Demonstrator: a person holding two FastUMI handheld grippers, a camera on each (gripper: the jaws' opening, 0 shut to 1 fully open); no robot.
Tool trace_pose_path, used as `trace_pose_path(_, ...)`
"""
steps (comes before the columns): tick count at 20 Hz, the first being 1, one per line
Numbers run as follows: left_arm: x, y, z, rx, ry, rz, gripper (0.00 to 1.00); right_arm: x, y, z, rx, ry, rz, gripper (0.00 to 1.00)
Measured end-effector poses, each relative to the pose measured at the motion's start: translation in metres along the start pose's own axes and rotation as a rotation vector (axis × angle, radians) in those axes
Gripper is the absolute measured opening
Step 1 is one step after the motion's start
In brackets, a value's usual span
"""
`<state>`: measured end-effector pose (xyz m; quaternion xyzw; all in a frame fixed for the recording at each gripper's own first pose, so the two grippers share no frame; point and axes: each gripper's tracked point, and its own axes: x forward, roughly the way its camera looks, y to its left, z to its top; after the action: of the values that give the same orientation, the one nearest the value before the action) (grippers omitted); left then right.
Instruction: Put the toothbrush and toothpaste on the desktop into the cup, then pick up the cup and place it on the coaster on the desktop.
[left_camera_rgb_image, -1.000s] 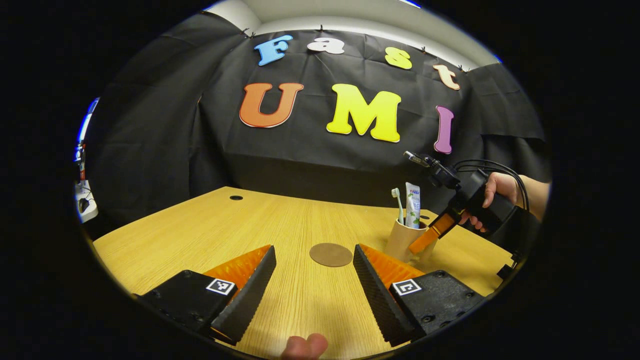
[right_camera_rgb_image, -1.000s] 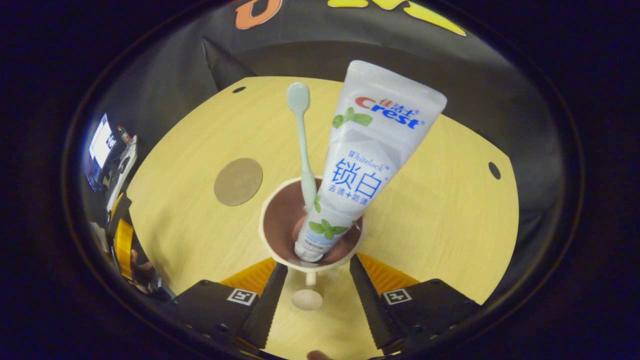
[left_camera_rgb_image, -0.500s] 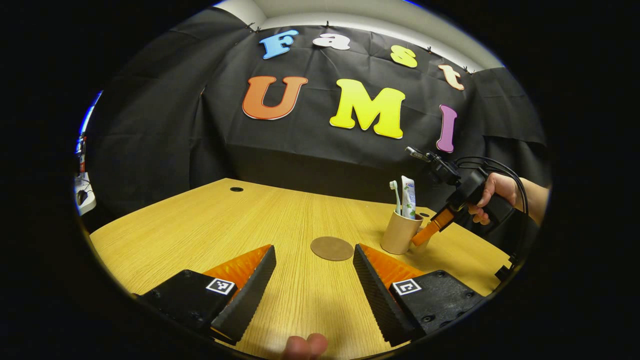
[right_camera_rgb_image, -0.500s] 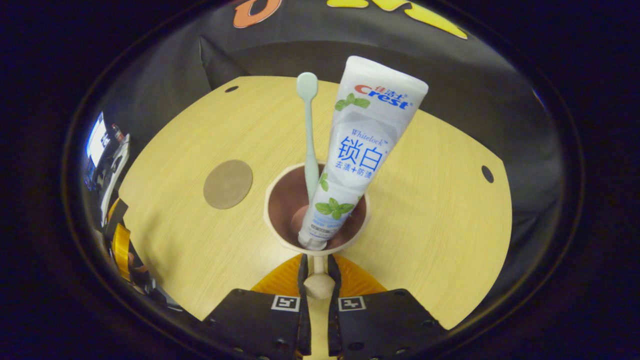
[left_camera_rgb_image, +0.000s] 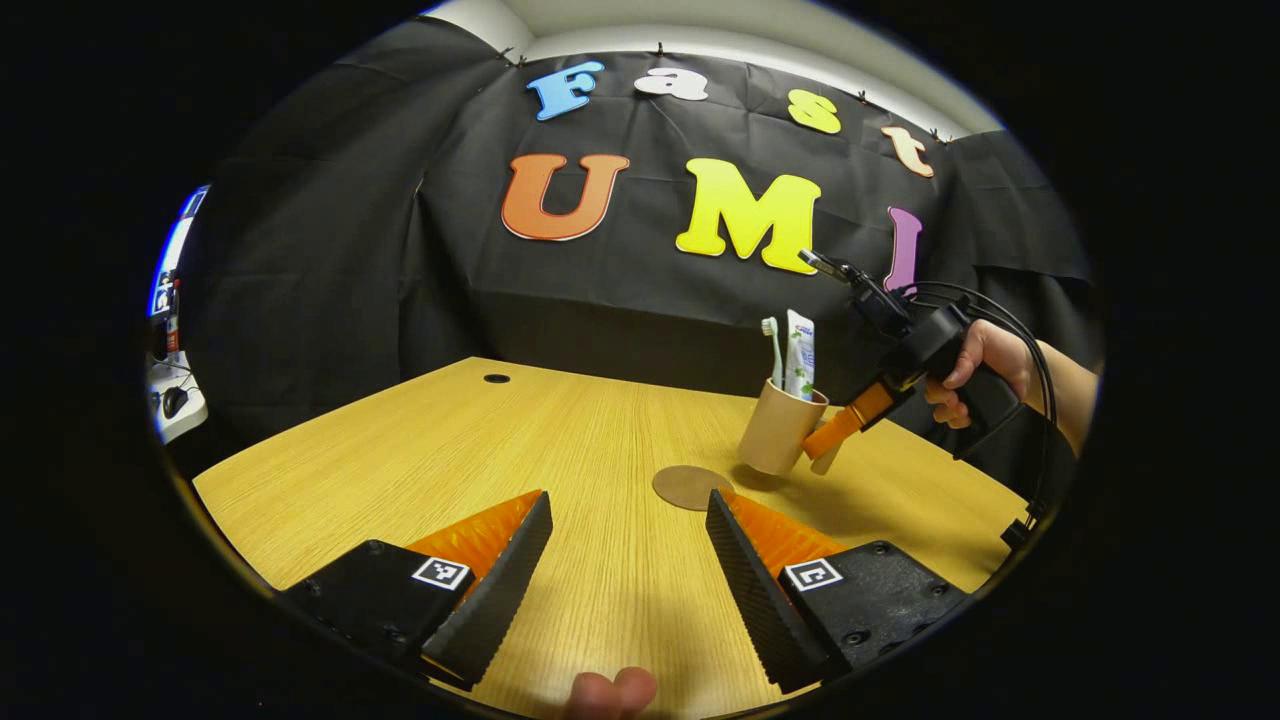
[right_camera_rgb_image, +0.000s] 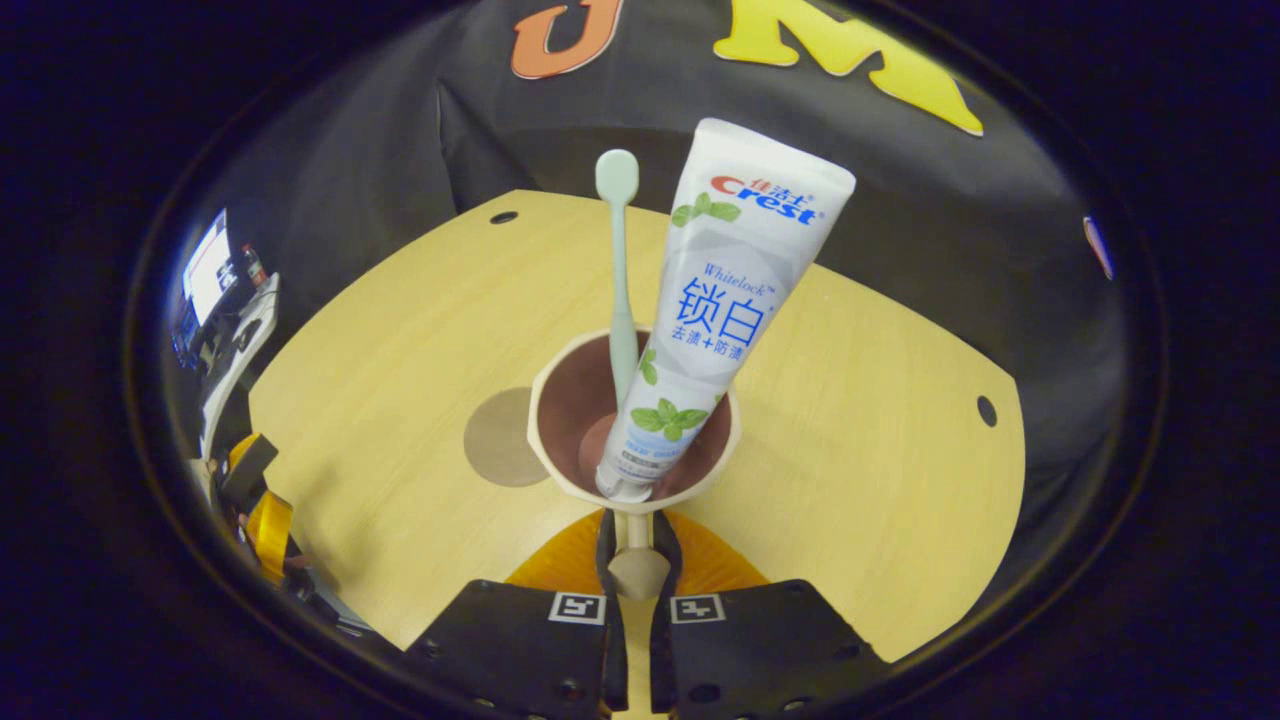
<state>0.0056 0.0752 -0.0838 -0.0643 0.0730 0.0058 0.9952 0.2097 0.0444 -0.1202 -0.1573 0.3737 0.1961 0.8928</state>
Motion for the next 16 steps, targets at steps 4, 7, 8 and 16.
trace_pose_path(4,-0.008,0.011,-0.003,0.016,0.002,0.012,0.98,-0.005,-0.004,0.001,-0.036,0.006,0.036,0.08)
trace_pose_path(7,-0.009,0.018,-0.006,0.007,0.013,0.016,0.98,-0.005,-0.012,0.002,-0.083,0.018,0.029,0.08)
trace_pose_path(8,-0.009,0.019,-0.007,0.003,0.014,0.018,0.98,-0.004,-0.015,0.002,-0.096,0.021,0.025,0.08)
trace_pose_path(16,-0.014,0.03,-0.001,0.007,0.001,0.035,0.98,-0.01,-0.021,0.002,-0.117,0.058,0.016,0.1)
